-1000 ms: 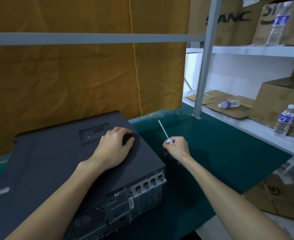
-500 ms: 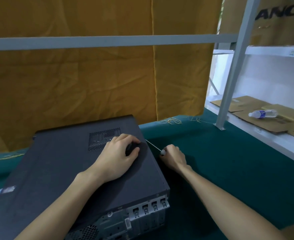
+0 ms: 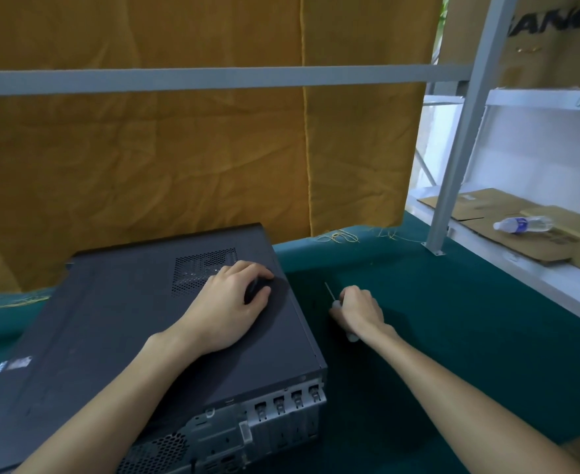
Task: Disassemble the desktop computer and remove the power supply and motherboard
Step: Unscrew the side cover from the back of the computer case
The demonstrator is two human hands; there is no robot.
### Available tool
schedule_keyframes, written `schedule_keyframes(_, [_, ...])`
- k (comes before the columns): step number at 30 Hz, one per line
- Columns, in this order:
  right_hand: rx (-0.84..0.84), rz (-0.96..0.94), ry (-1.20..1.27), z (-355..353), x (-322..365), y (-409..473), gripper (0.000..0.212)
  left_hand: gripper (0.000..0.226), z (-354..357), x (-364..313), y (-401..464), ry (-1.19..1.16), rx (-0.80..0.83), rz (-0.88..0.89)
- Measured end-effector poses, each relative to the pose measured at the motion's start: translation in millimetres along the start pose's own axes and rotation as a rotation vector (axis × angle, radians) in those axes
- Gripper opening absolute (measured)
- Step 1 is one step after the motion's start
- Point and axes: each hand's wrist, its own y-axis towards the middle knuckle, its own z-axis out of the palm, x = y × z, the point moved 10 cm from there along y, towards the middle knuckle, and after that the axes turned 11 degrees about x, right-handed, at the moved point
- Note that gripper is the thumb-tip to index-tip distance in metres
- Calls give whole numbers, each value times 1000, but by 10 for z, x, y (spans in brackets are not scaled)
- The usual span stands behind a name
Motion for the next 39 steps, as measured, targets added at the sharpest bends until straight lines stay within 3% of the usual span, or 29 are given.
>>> schedule_keyframes(2, [36,-6,-24,21,95,-71,11,29,-11,-10,-34,-12,12,-4])
schedule_keyframes(4, [-43,-80,-9,-126,265,-246,20,34,-22,26,-123,-6,34,-25])
schedule_keyframes(7, [-239,-410,409,-595,762,-825,13,43,-98,207,-401,22,53,-91])
schedule_keyframes(8, [-235,-551,499,-702,996,-1064,13,45,-139,282,-531,25,53,-111])
schedule_keyframes(10, [-32,-780,424,-634,1523,-1558,33,49,-229,416,-817,50,43,-141])
schedule_keyframes(12, [245,-873,104,-194,1857,-1994,71,61,-310,553,-1119,80,51,-173])
schedule_keyframes(13, [318,-880,-91,47,1891,-2150,91,71,-335,626,-1272,77,66,-191])
schedule_keyframes(15, [264,-898,-397,321,1877,-2325,110,93,-367,762,-1550,66,100,-204])
schedule_keyframes(19, [-10,-890,-570,350,1918,-2445,106,124,-296,836,-1859,218,171,-185])
schedule_keyframes(23, [-39,-827,-627,384,1915,-2447,112,119,-224,776,-1875,373,129,-170])
schedule_keyframes(39, [-157,-707,-540,295,1841,-2679,100,104,-278,623,-2009,407,-87,-126])
